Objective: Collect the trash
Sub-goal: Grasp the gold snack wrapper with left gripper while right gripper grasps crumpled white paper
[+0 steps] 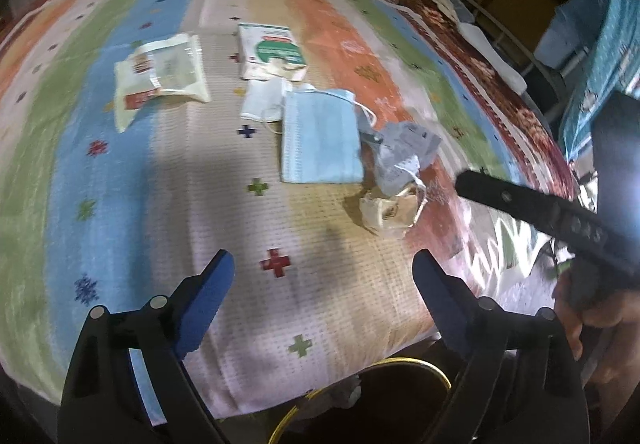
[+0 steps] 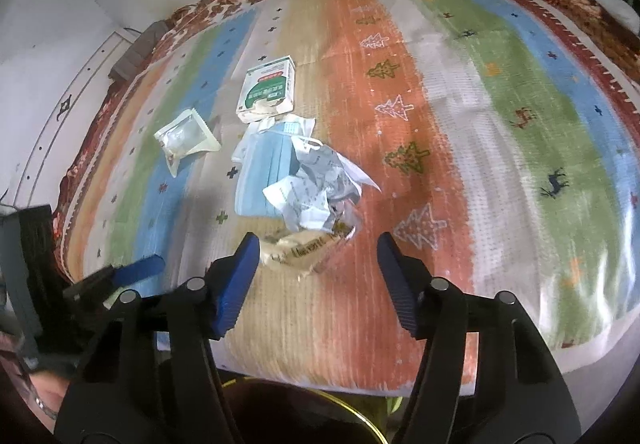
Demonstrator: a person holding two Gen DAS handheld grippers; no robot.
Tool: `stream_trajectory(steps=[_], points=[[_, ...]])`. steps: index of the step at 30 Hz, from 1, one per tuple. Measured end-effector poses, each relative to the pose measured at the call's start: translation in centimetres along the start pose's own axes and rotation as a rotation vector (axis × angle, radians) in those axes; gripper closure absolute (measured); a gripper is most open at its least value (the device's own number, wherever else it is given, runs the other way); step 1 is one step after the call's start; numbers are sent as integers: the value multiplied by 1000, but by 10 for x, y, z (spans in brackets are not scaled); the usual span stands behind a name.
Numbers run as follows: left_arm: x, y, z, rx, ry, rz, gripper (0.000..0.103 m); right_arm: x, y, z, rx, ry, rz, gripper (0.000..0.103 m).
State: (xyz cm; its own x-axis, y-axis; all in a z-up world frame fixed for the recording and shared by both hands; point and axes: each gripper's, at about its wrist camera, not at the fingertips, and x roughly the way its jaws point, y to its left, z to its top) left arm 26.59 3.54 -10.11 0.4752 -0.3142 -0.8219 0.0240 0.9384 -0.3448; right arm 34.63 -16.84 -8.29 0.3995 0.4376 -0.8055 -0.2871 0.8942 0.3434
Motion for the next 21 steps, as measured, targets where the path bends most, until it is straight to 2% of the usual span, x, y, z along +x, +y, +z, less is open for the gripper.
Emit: stream_trajectory(steps=[7,16,19,21], points=[[23,-18,1,79,15,11,16,21,-2,13,12,21,1,55],[39,-23,12,90,-28,-20,22,42,-8,24,23,49,-8,77],[46,-26,15,100,-25,-14,29,46,-8,26,24,54,-9,81],[51,-26,16,101,-25,-25,36,49,-9,27,31,59,-4,89]])
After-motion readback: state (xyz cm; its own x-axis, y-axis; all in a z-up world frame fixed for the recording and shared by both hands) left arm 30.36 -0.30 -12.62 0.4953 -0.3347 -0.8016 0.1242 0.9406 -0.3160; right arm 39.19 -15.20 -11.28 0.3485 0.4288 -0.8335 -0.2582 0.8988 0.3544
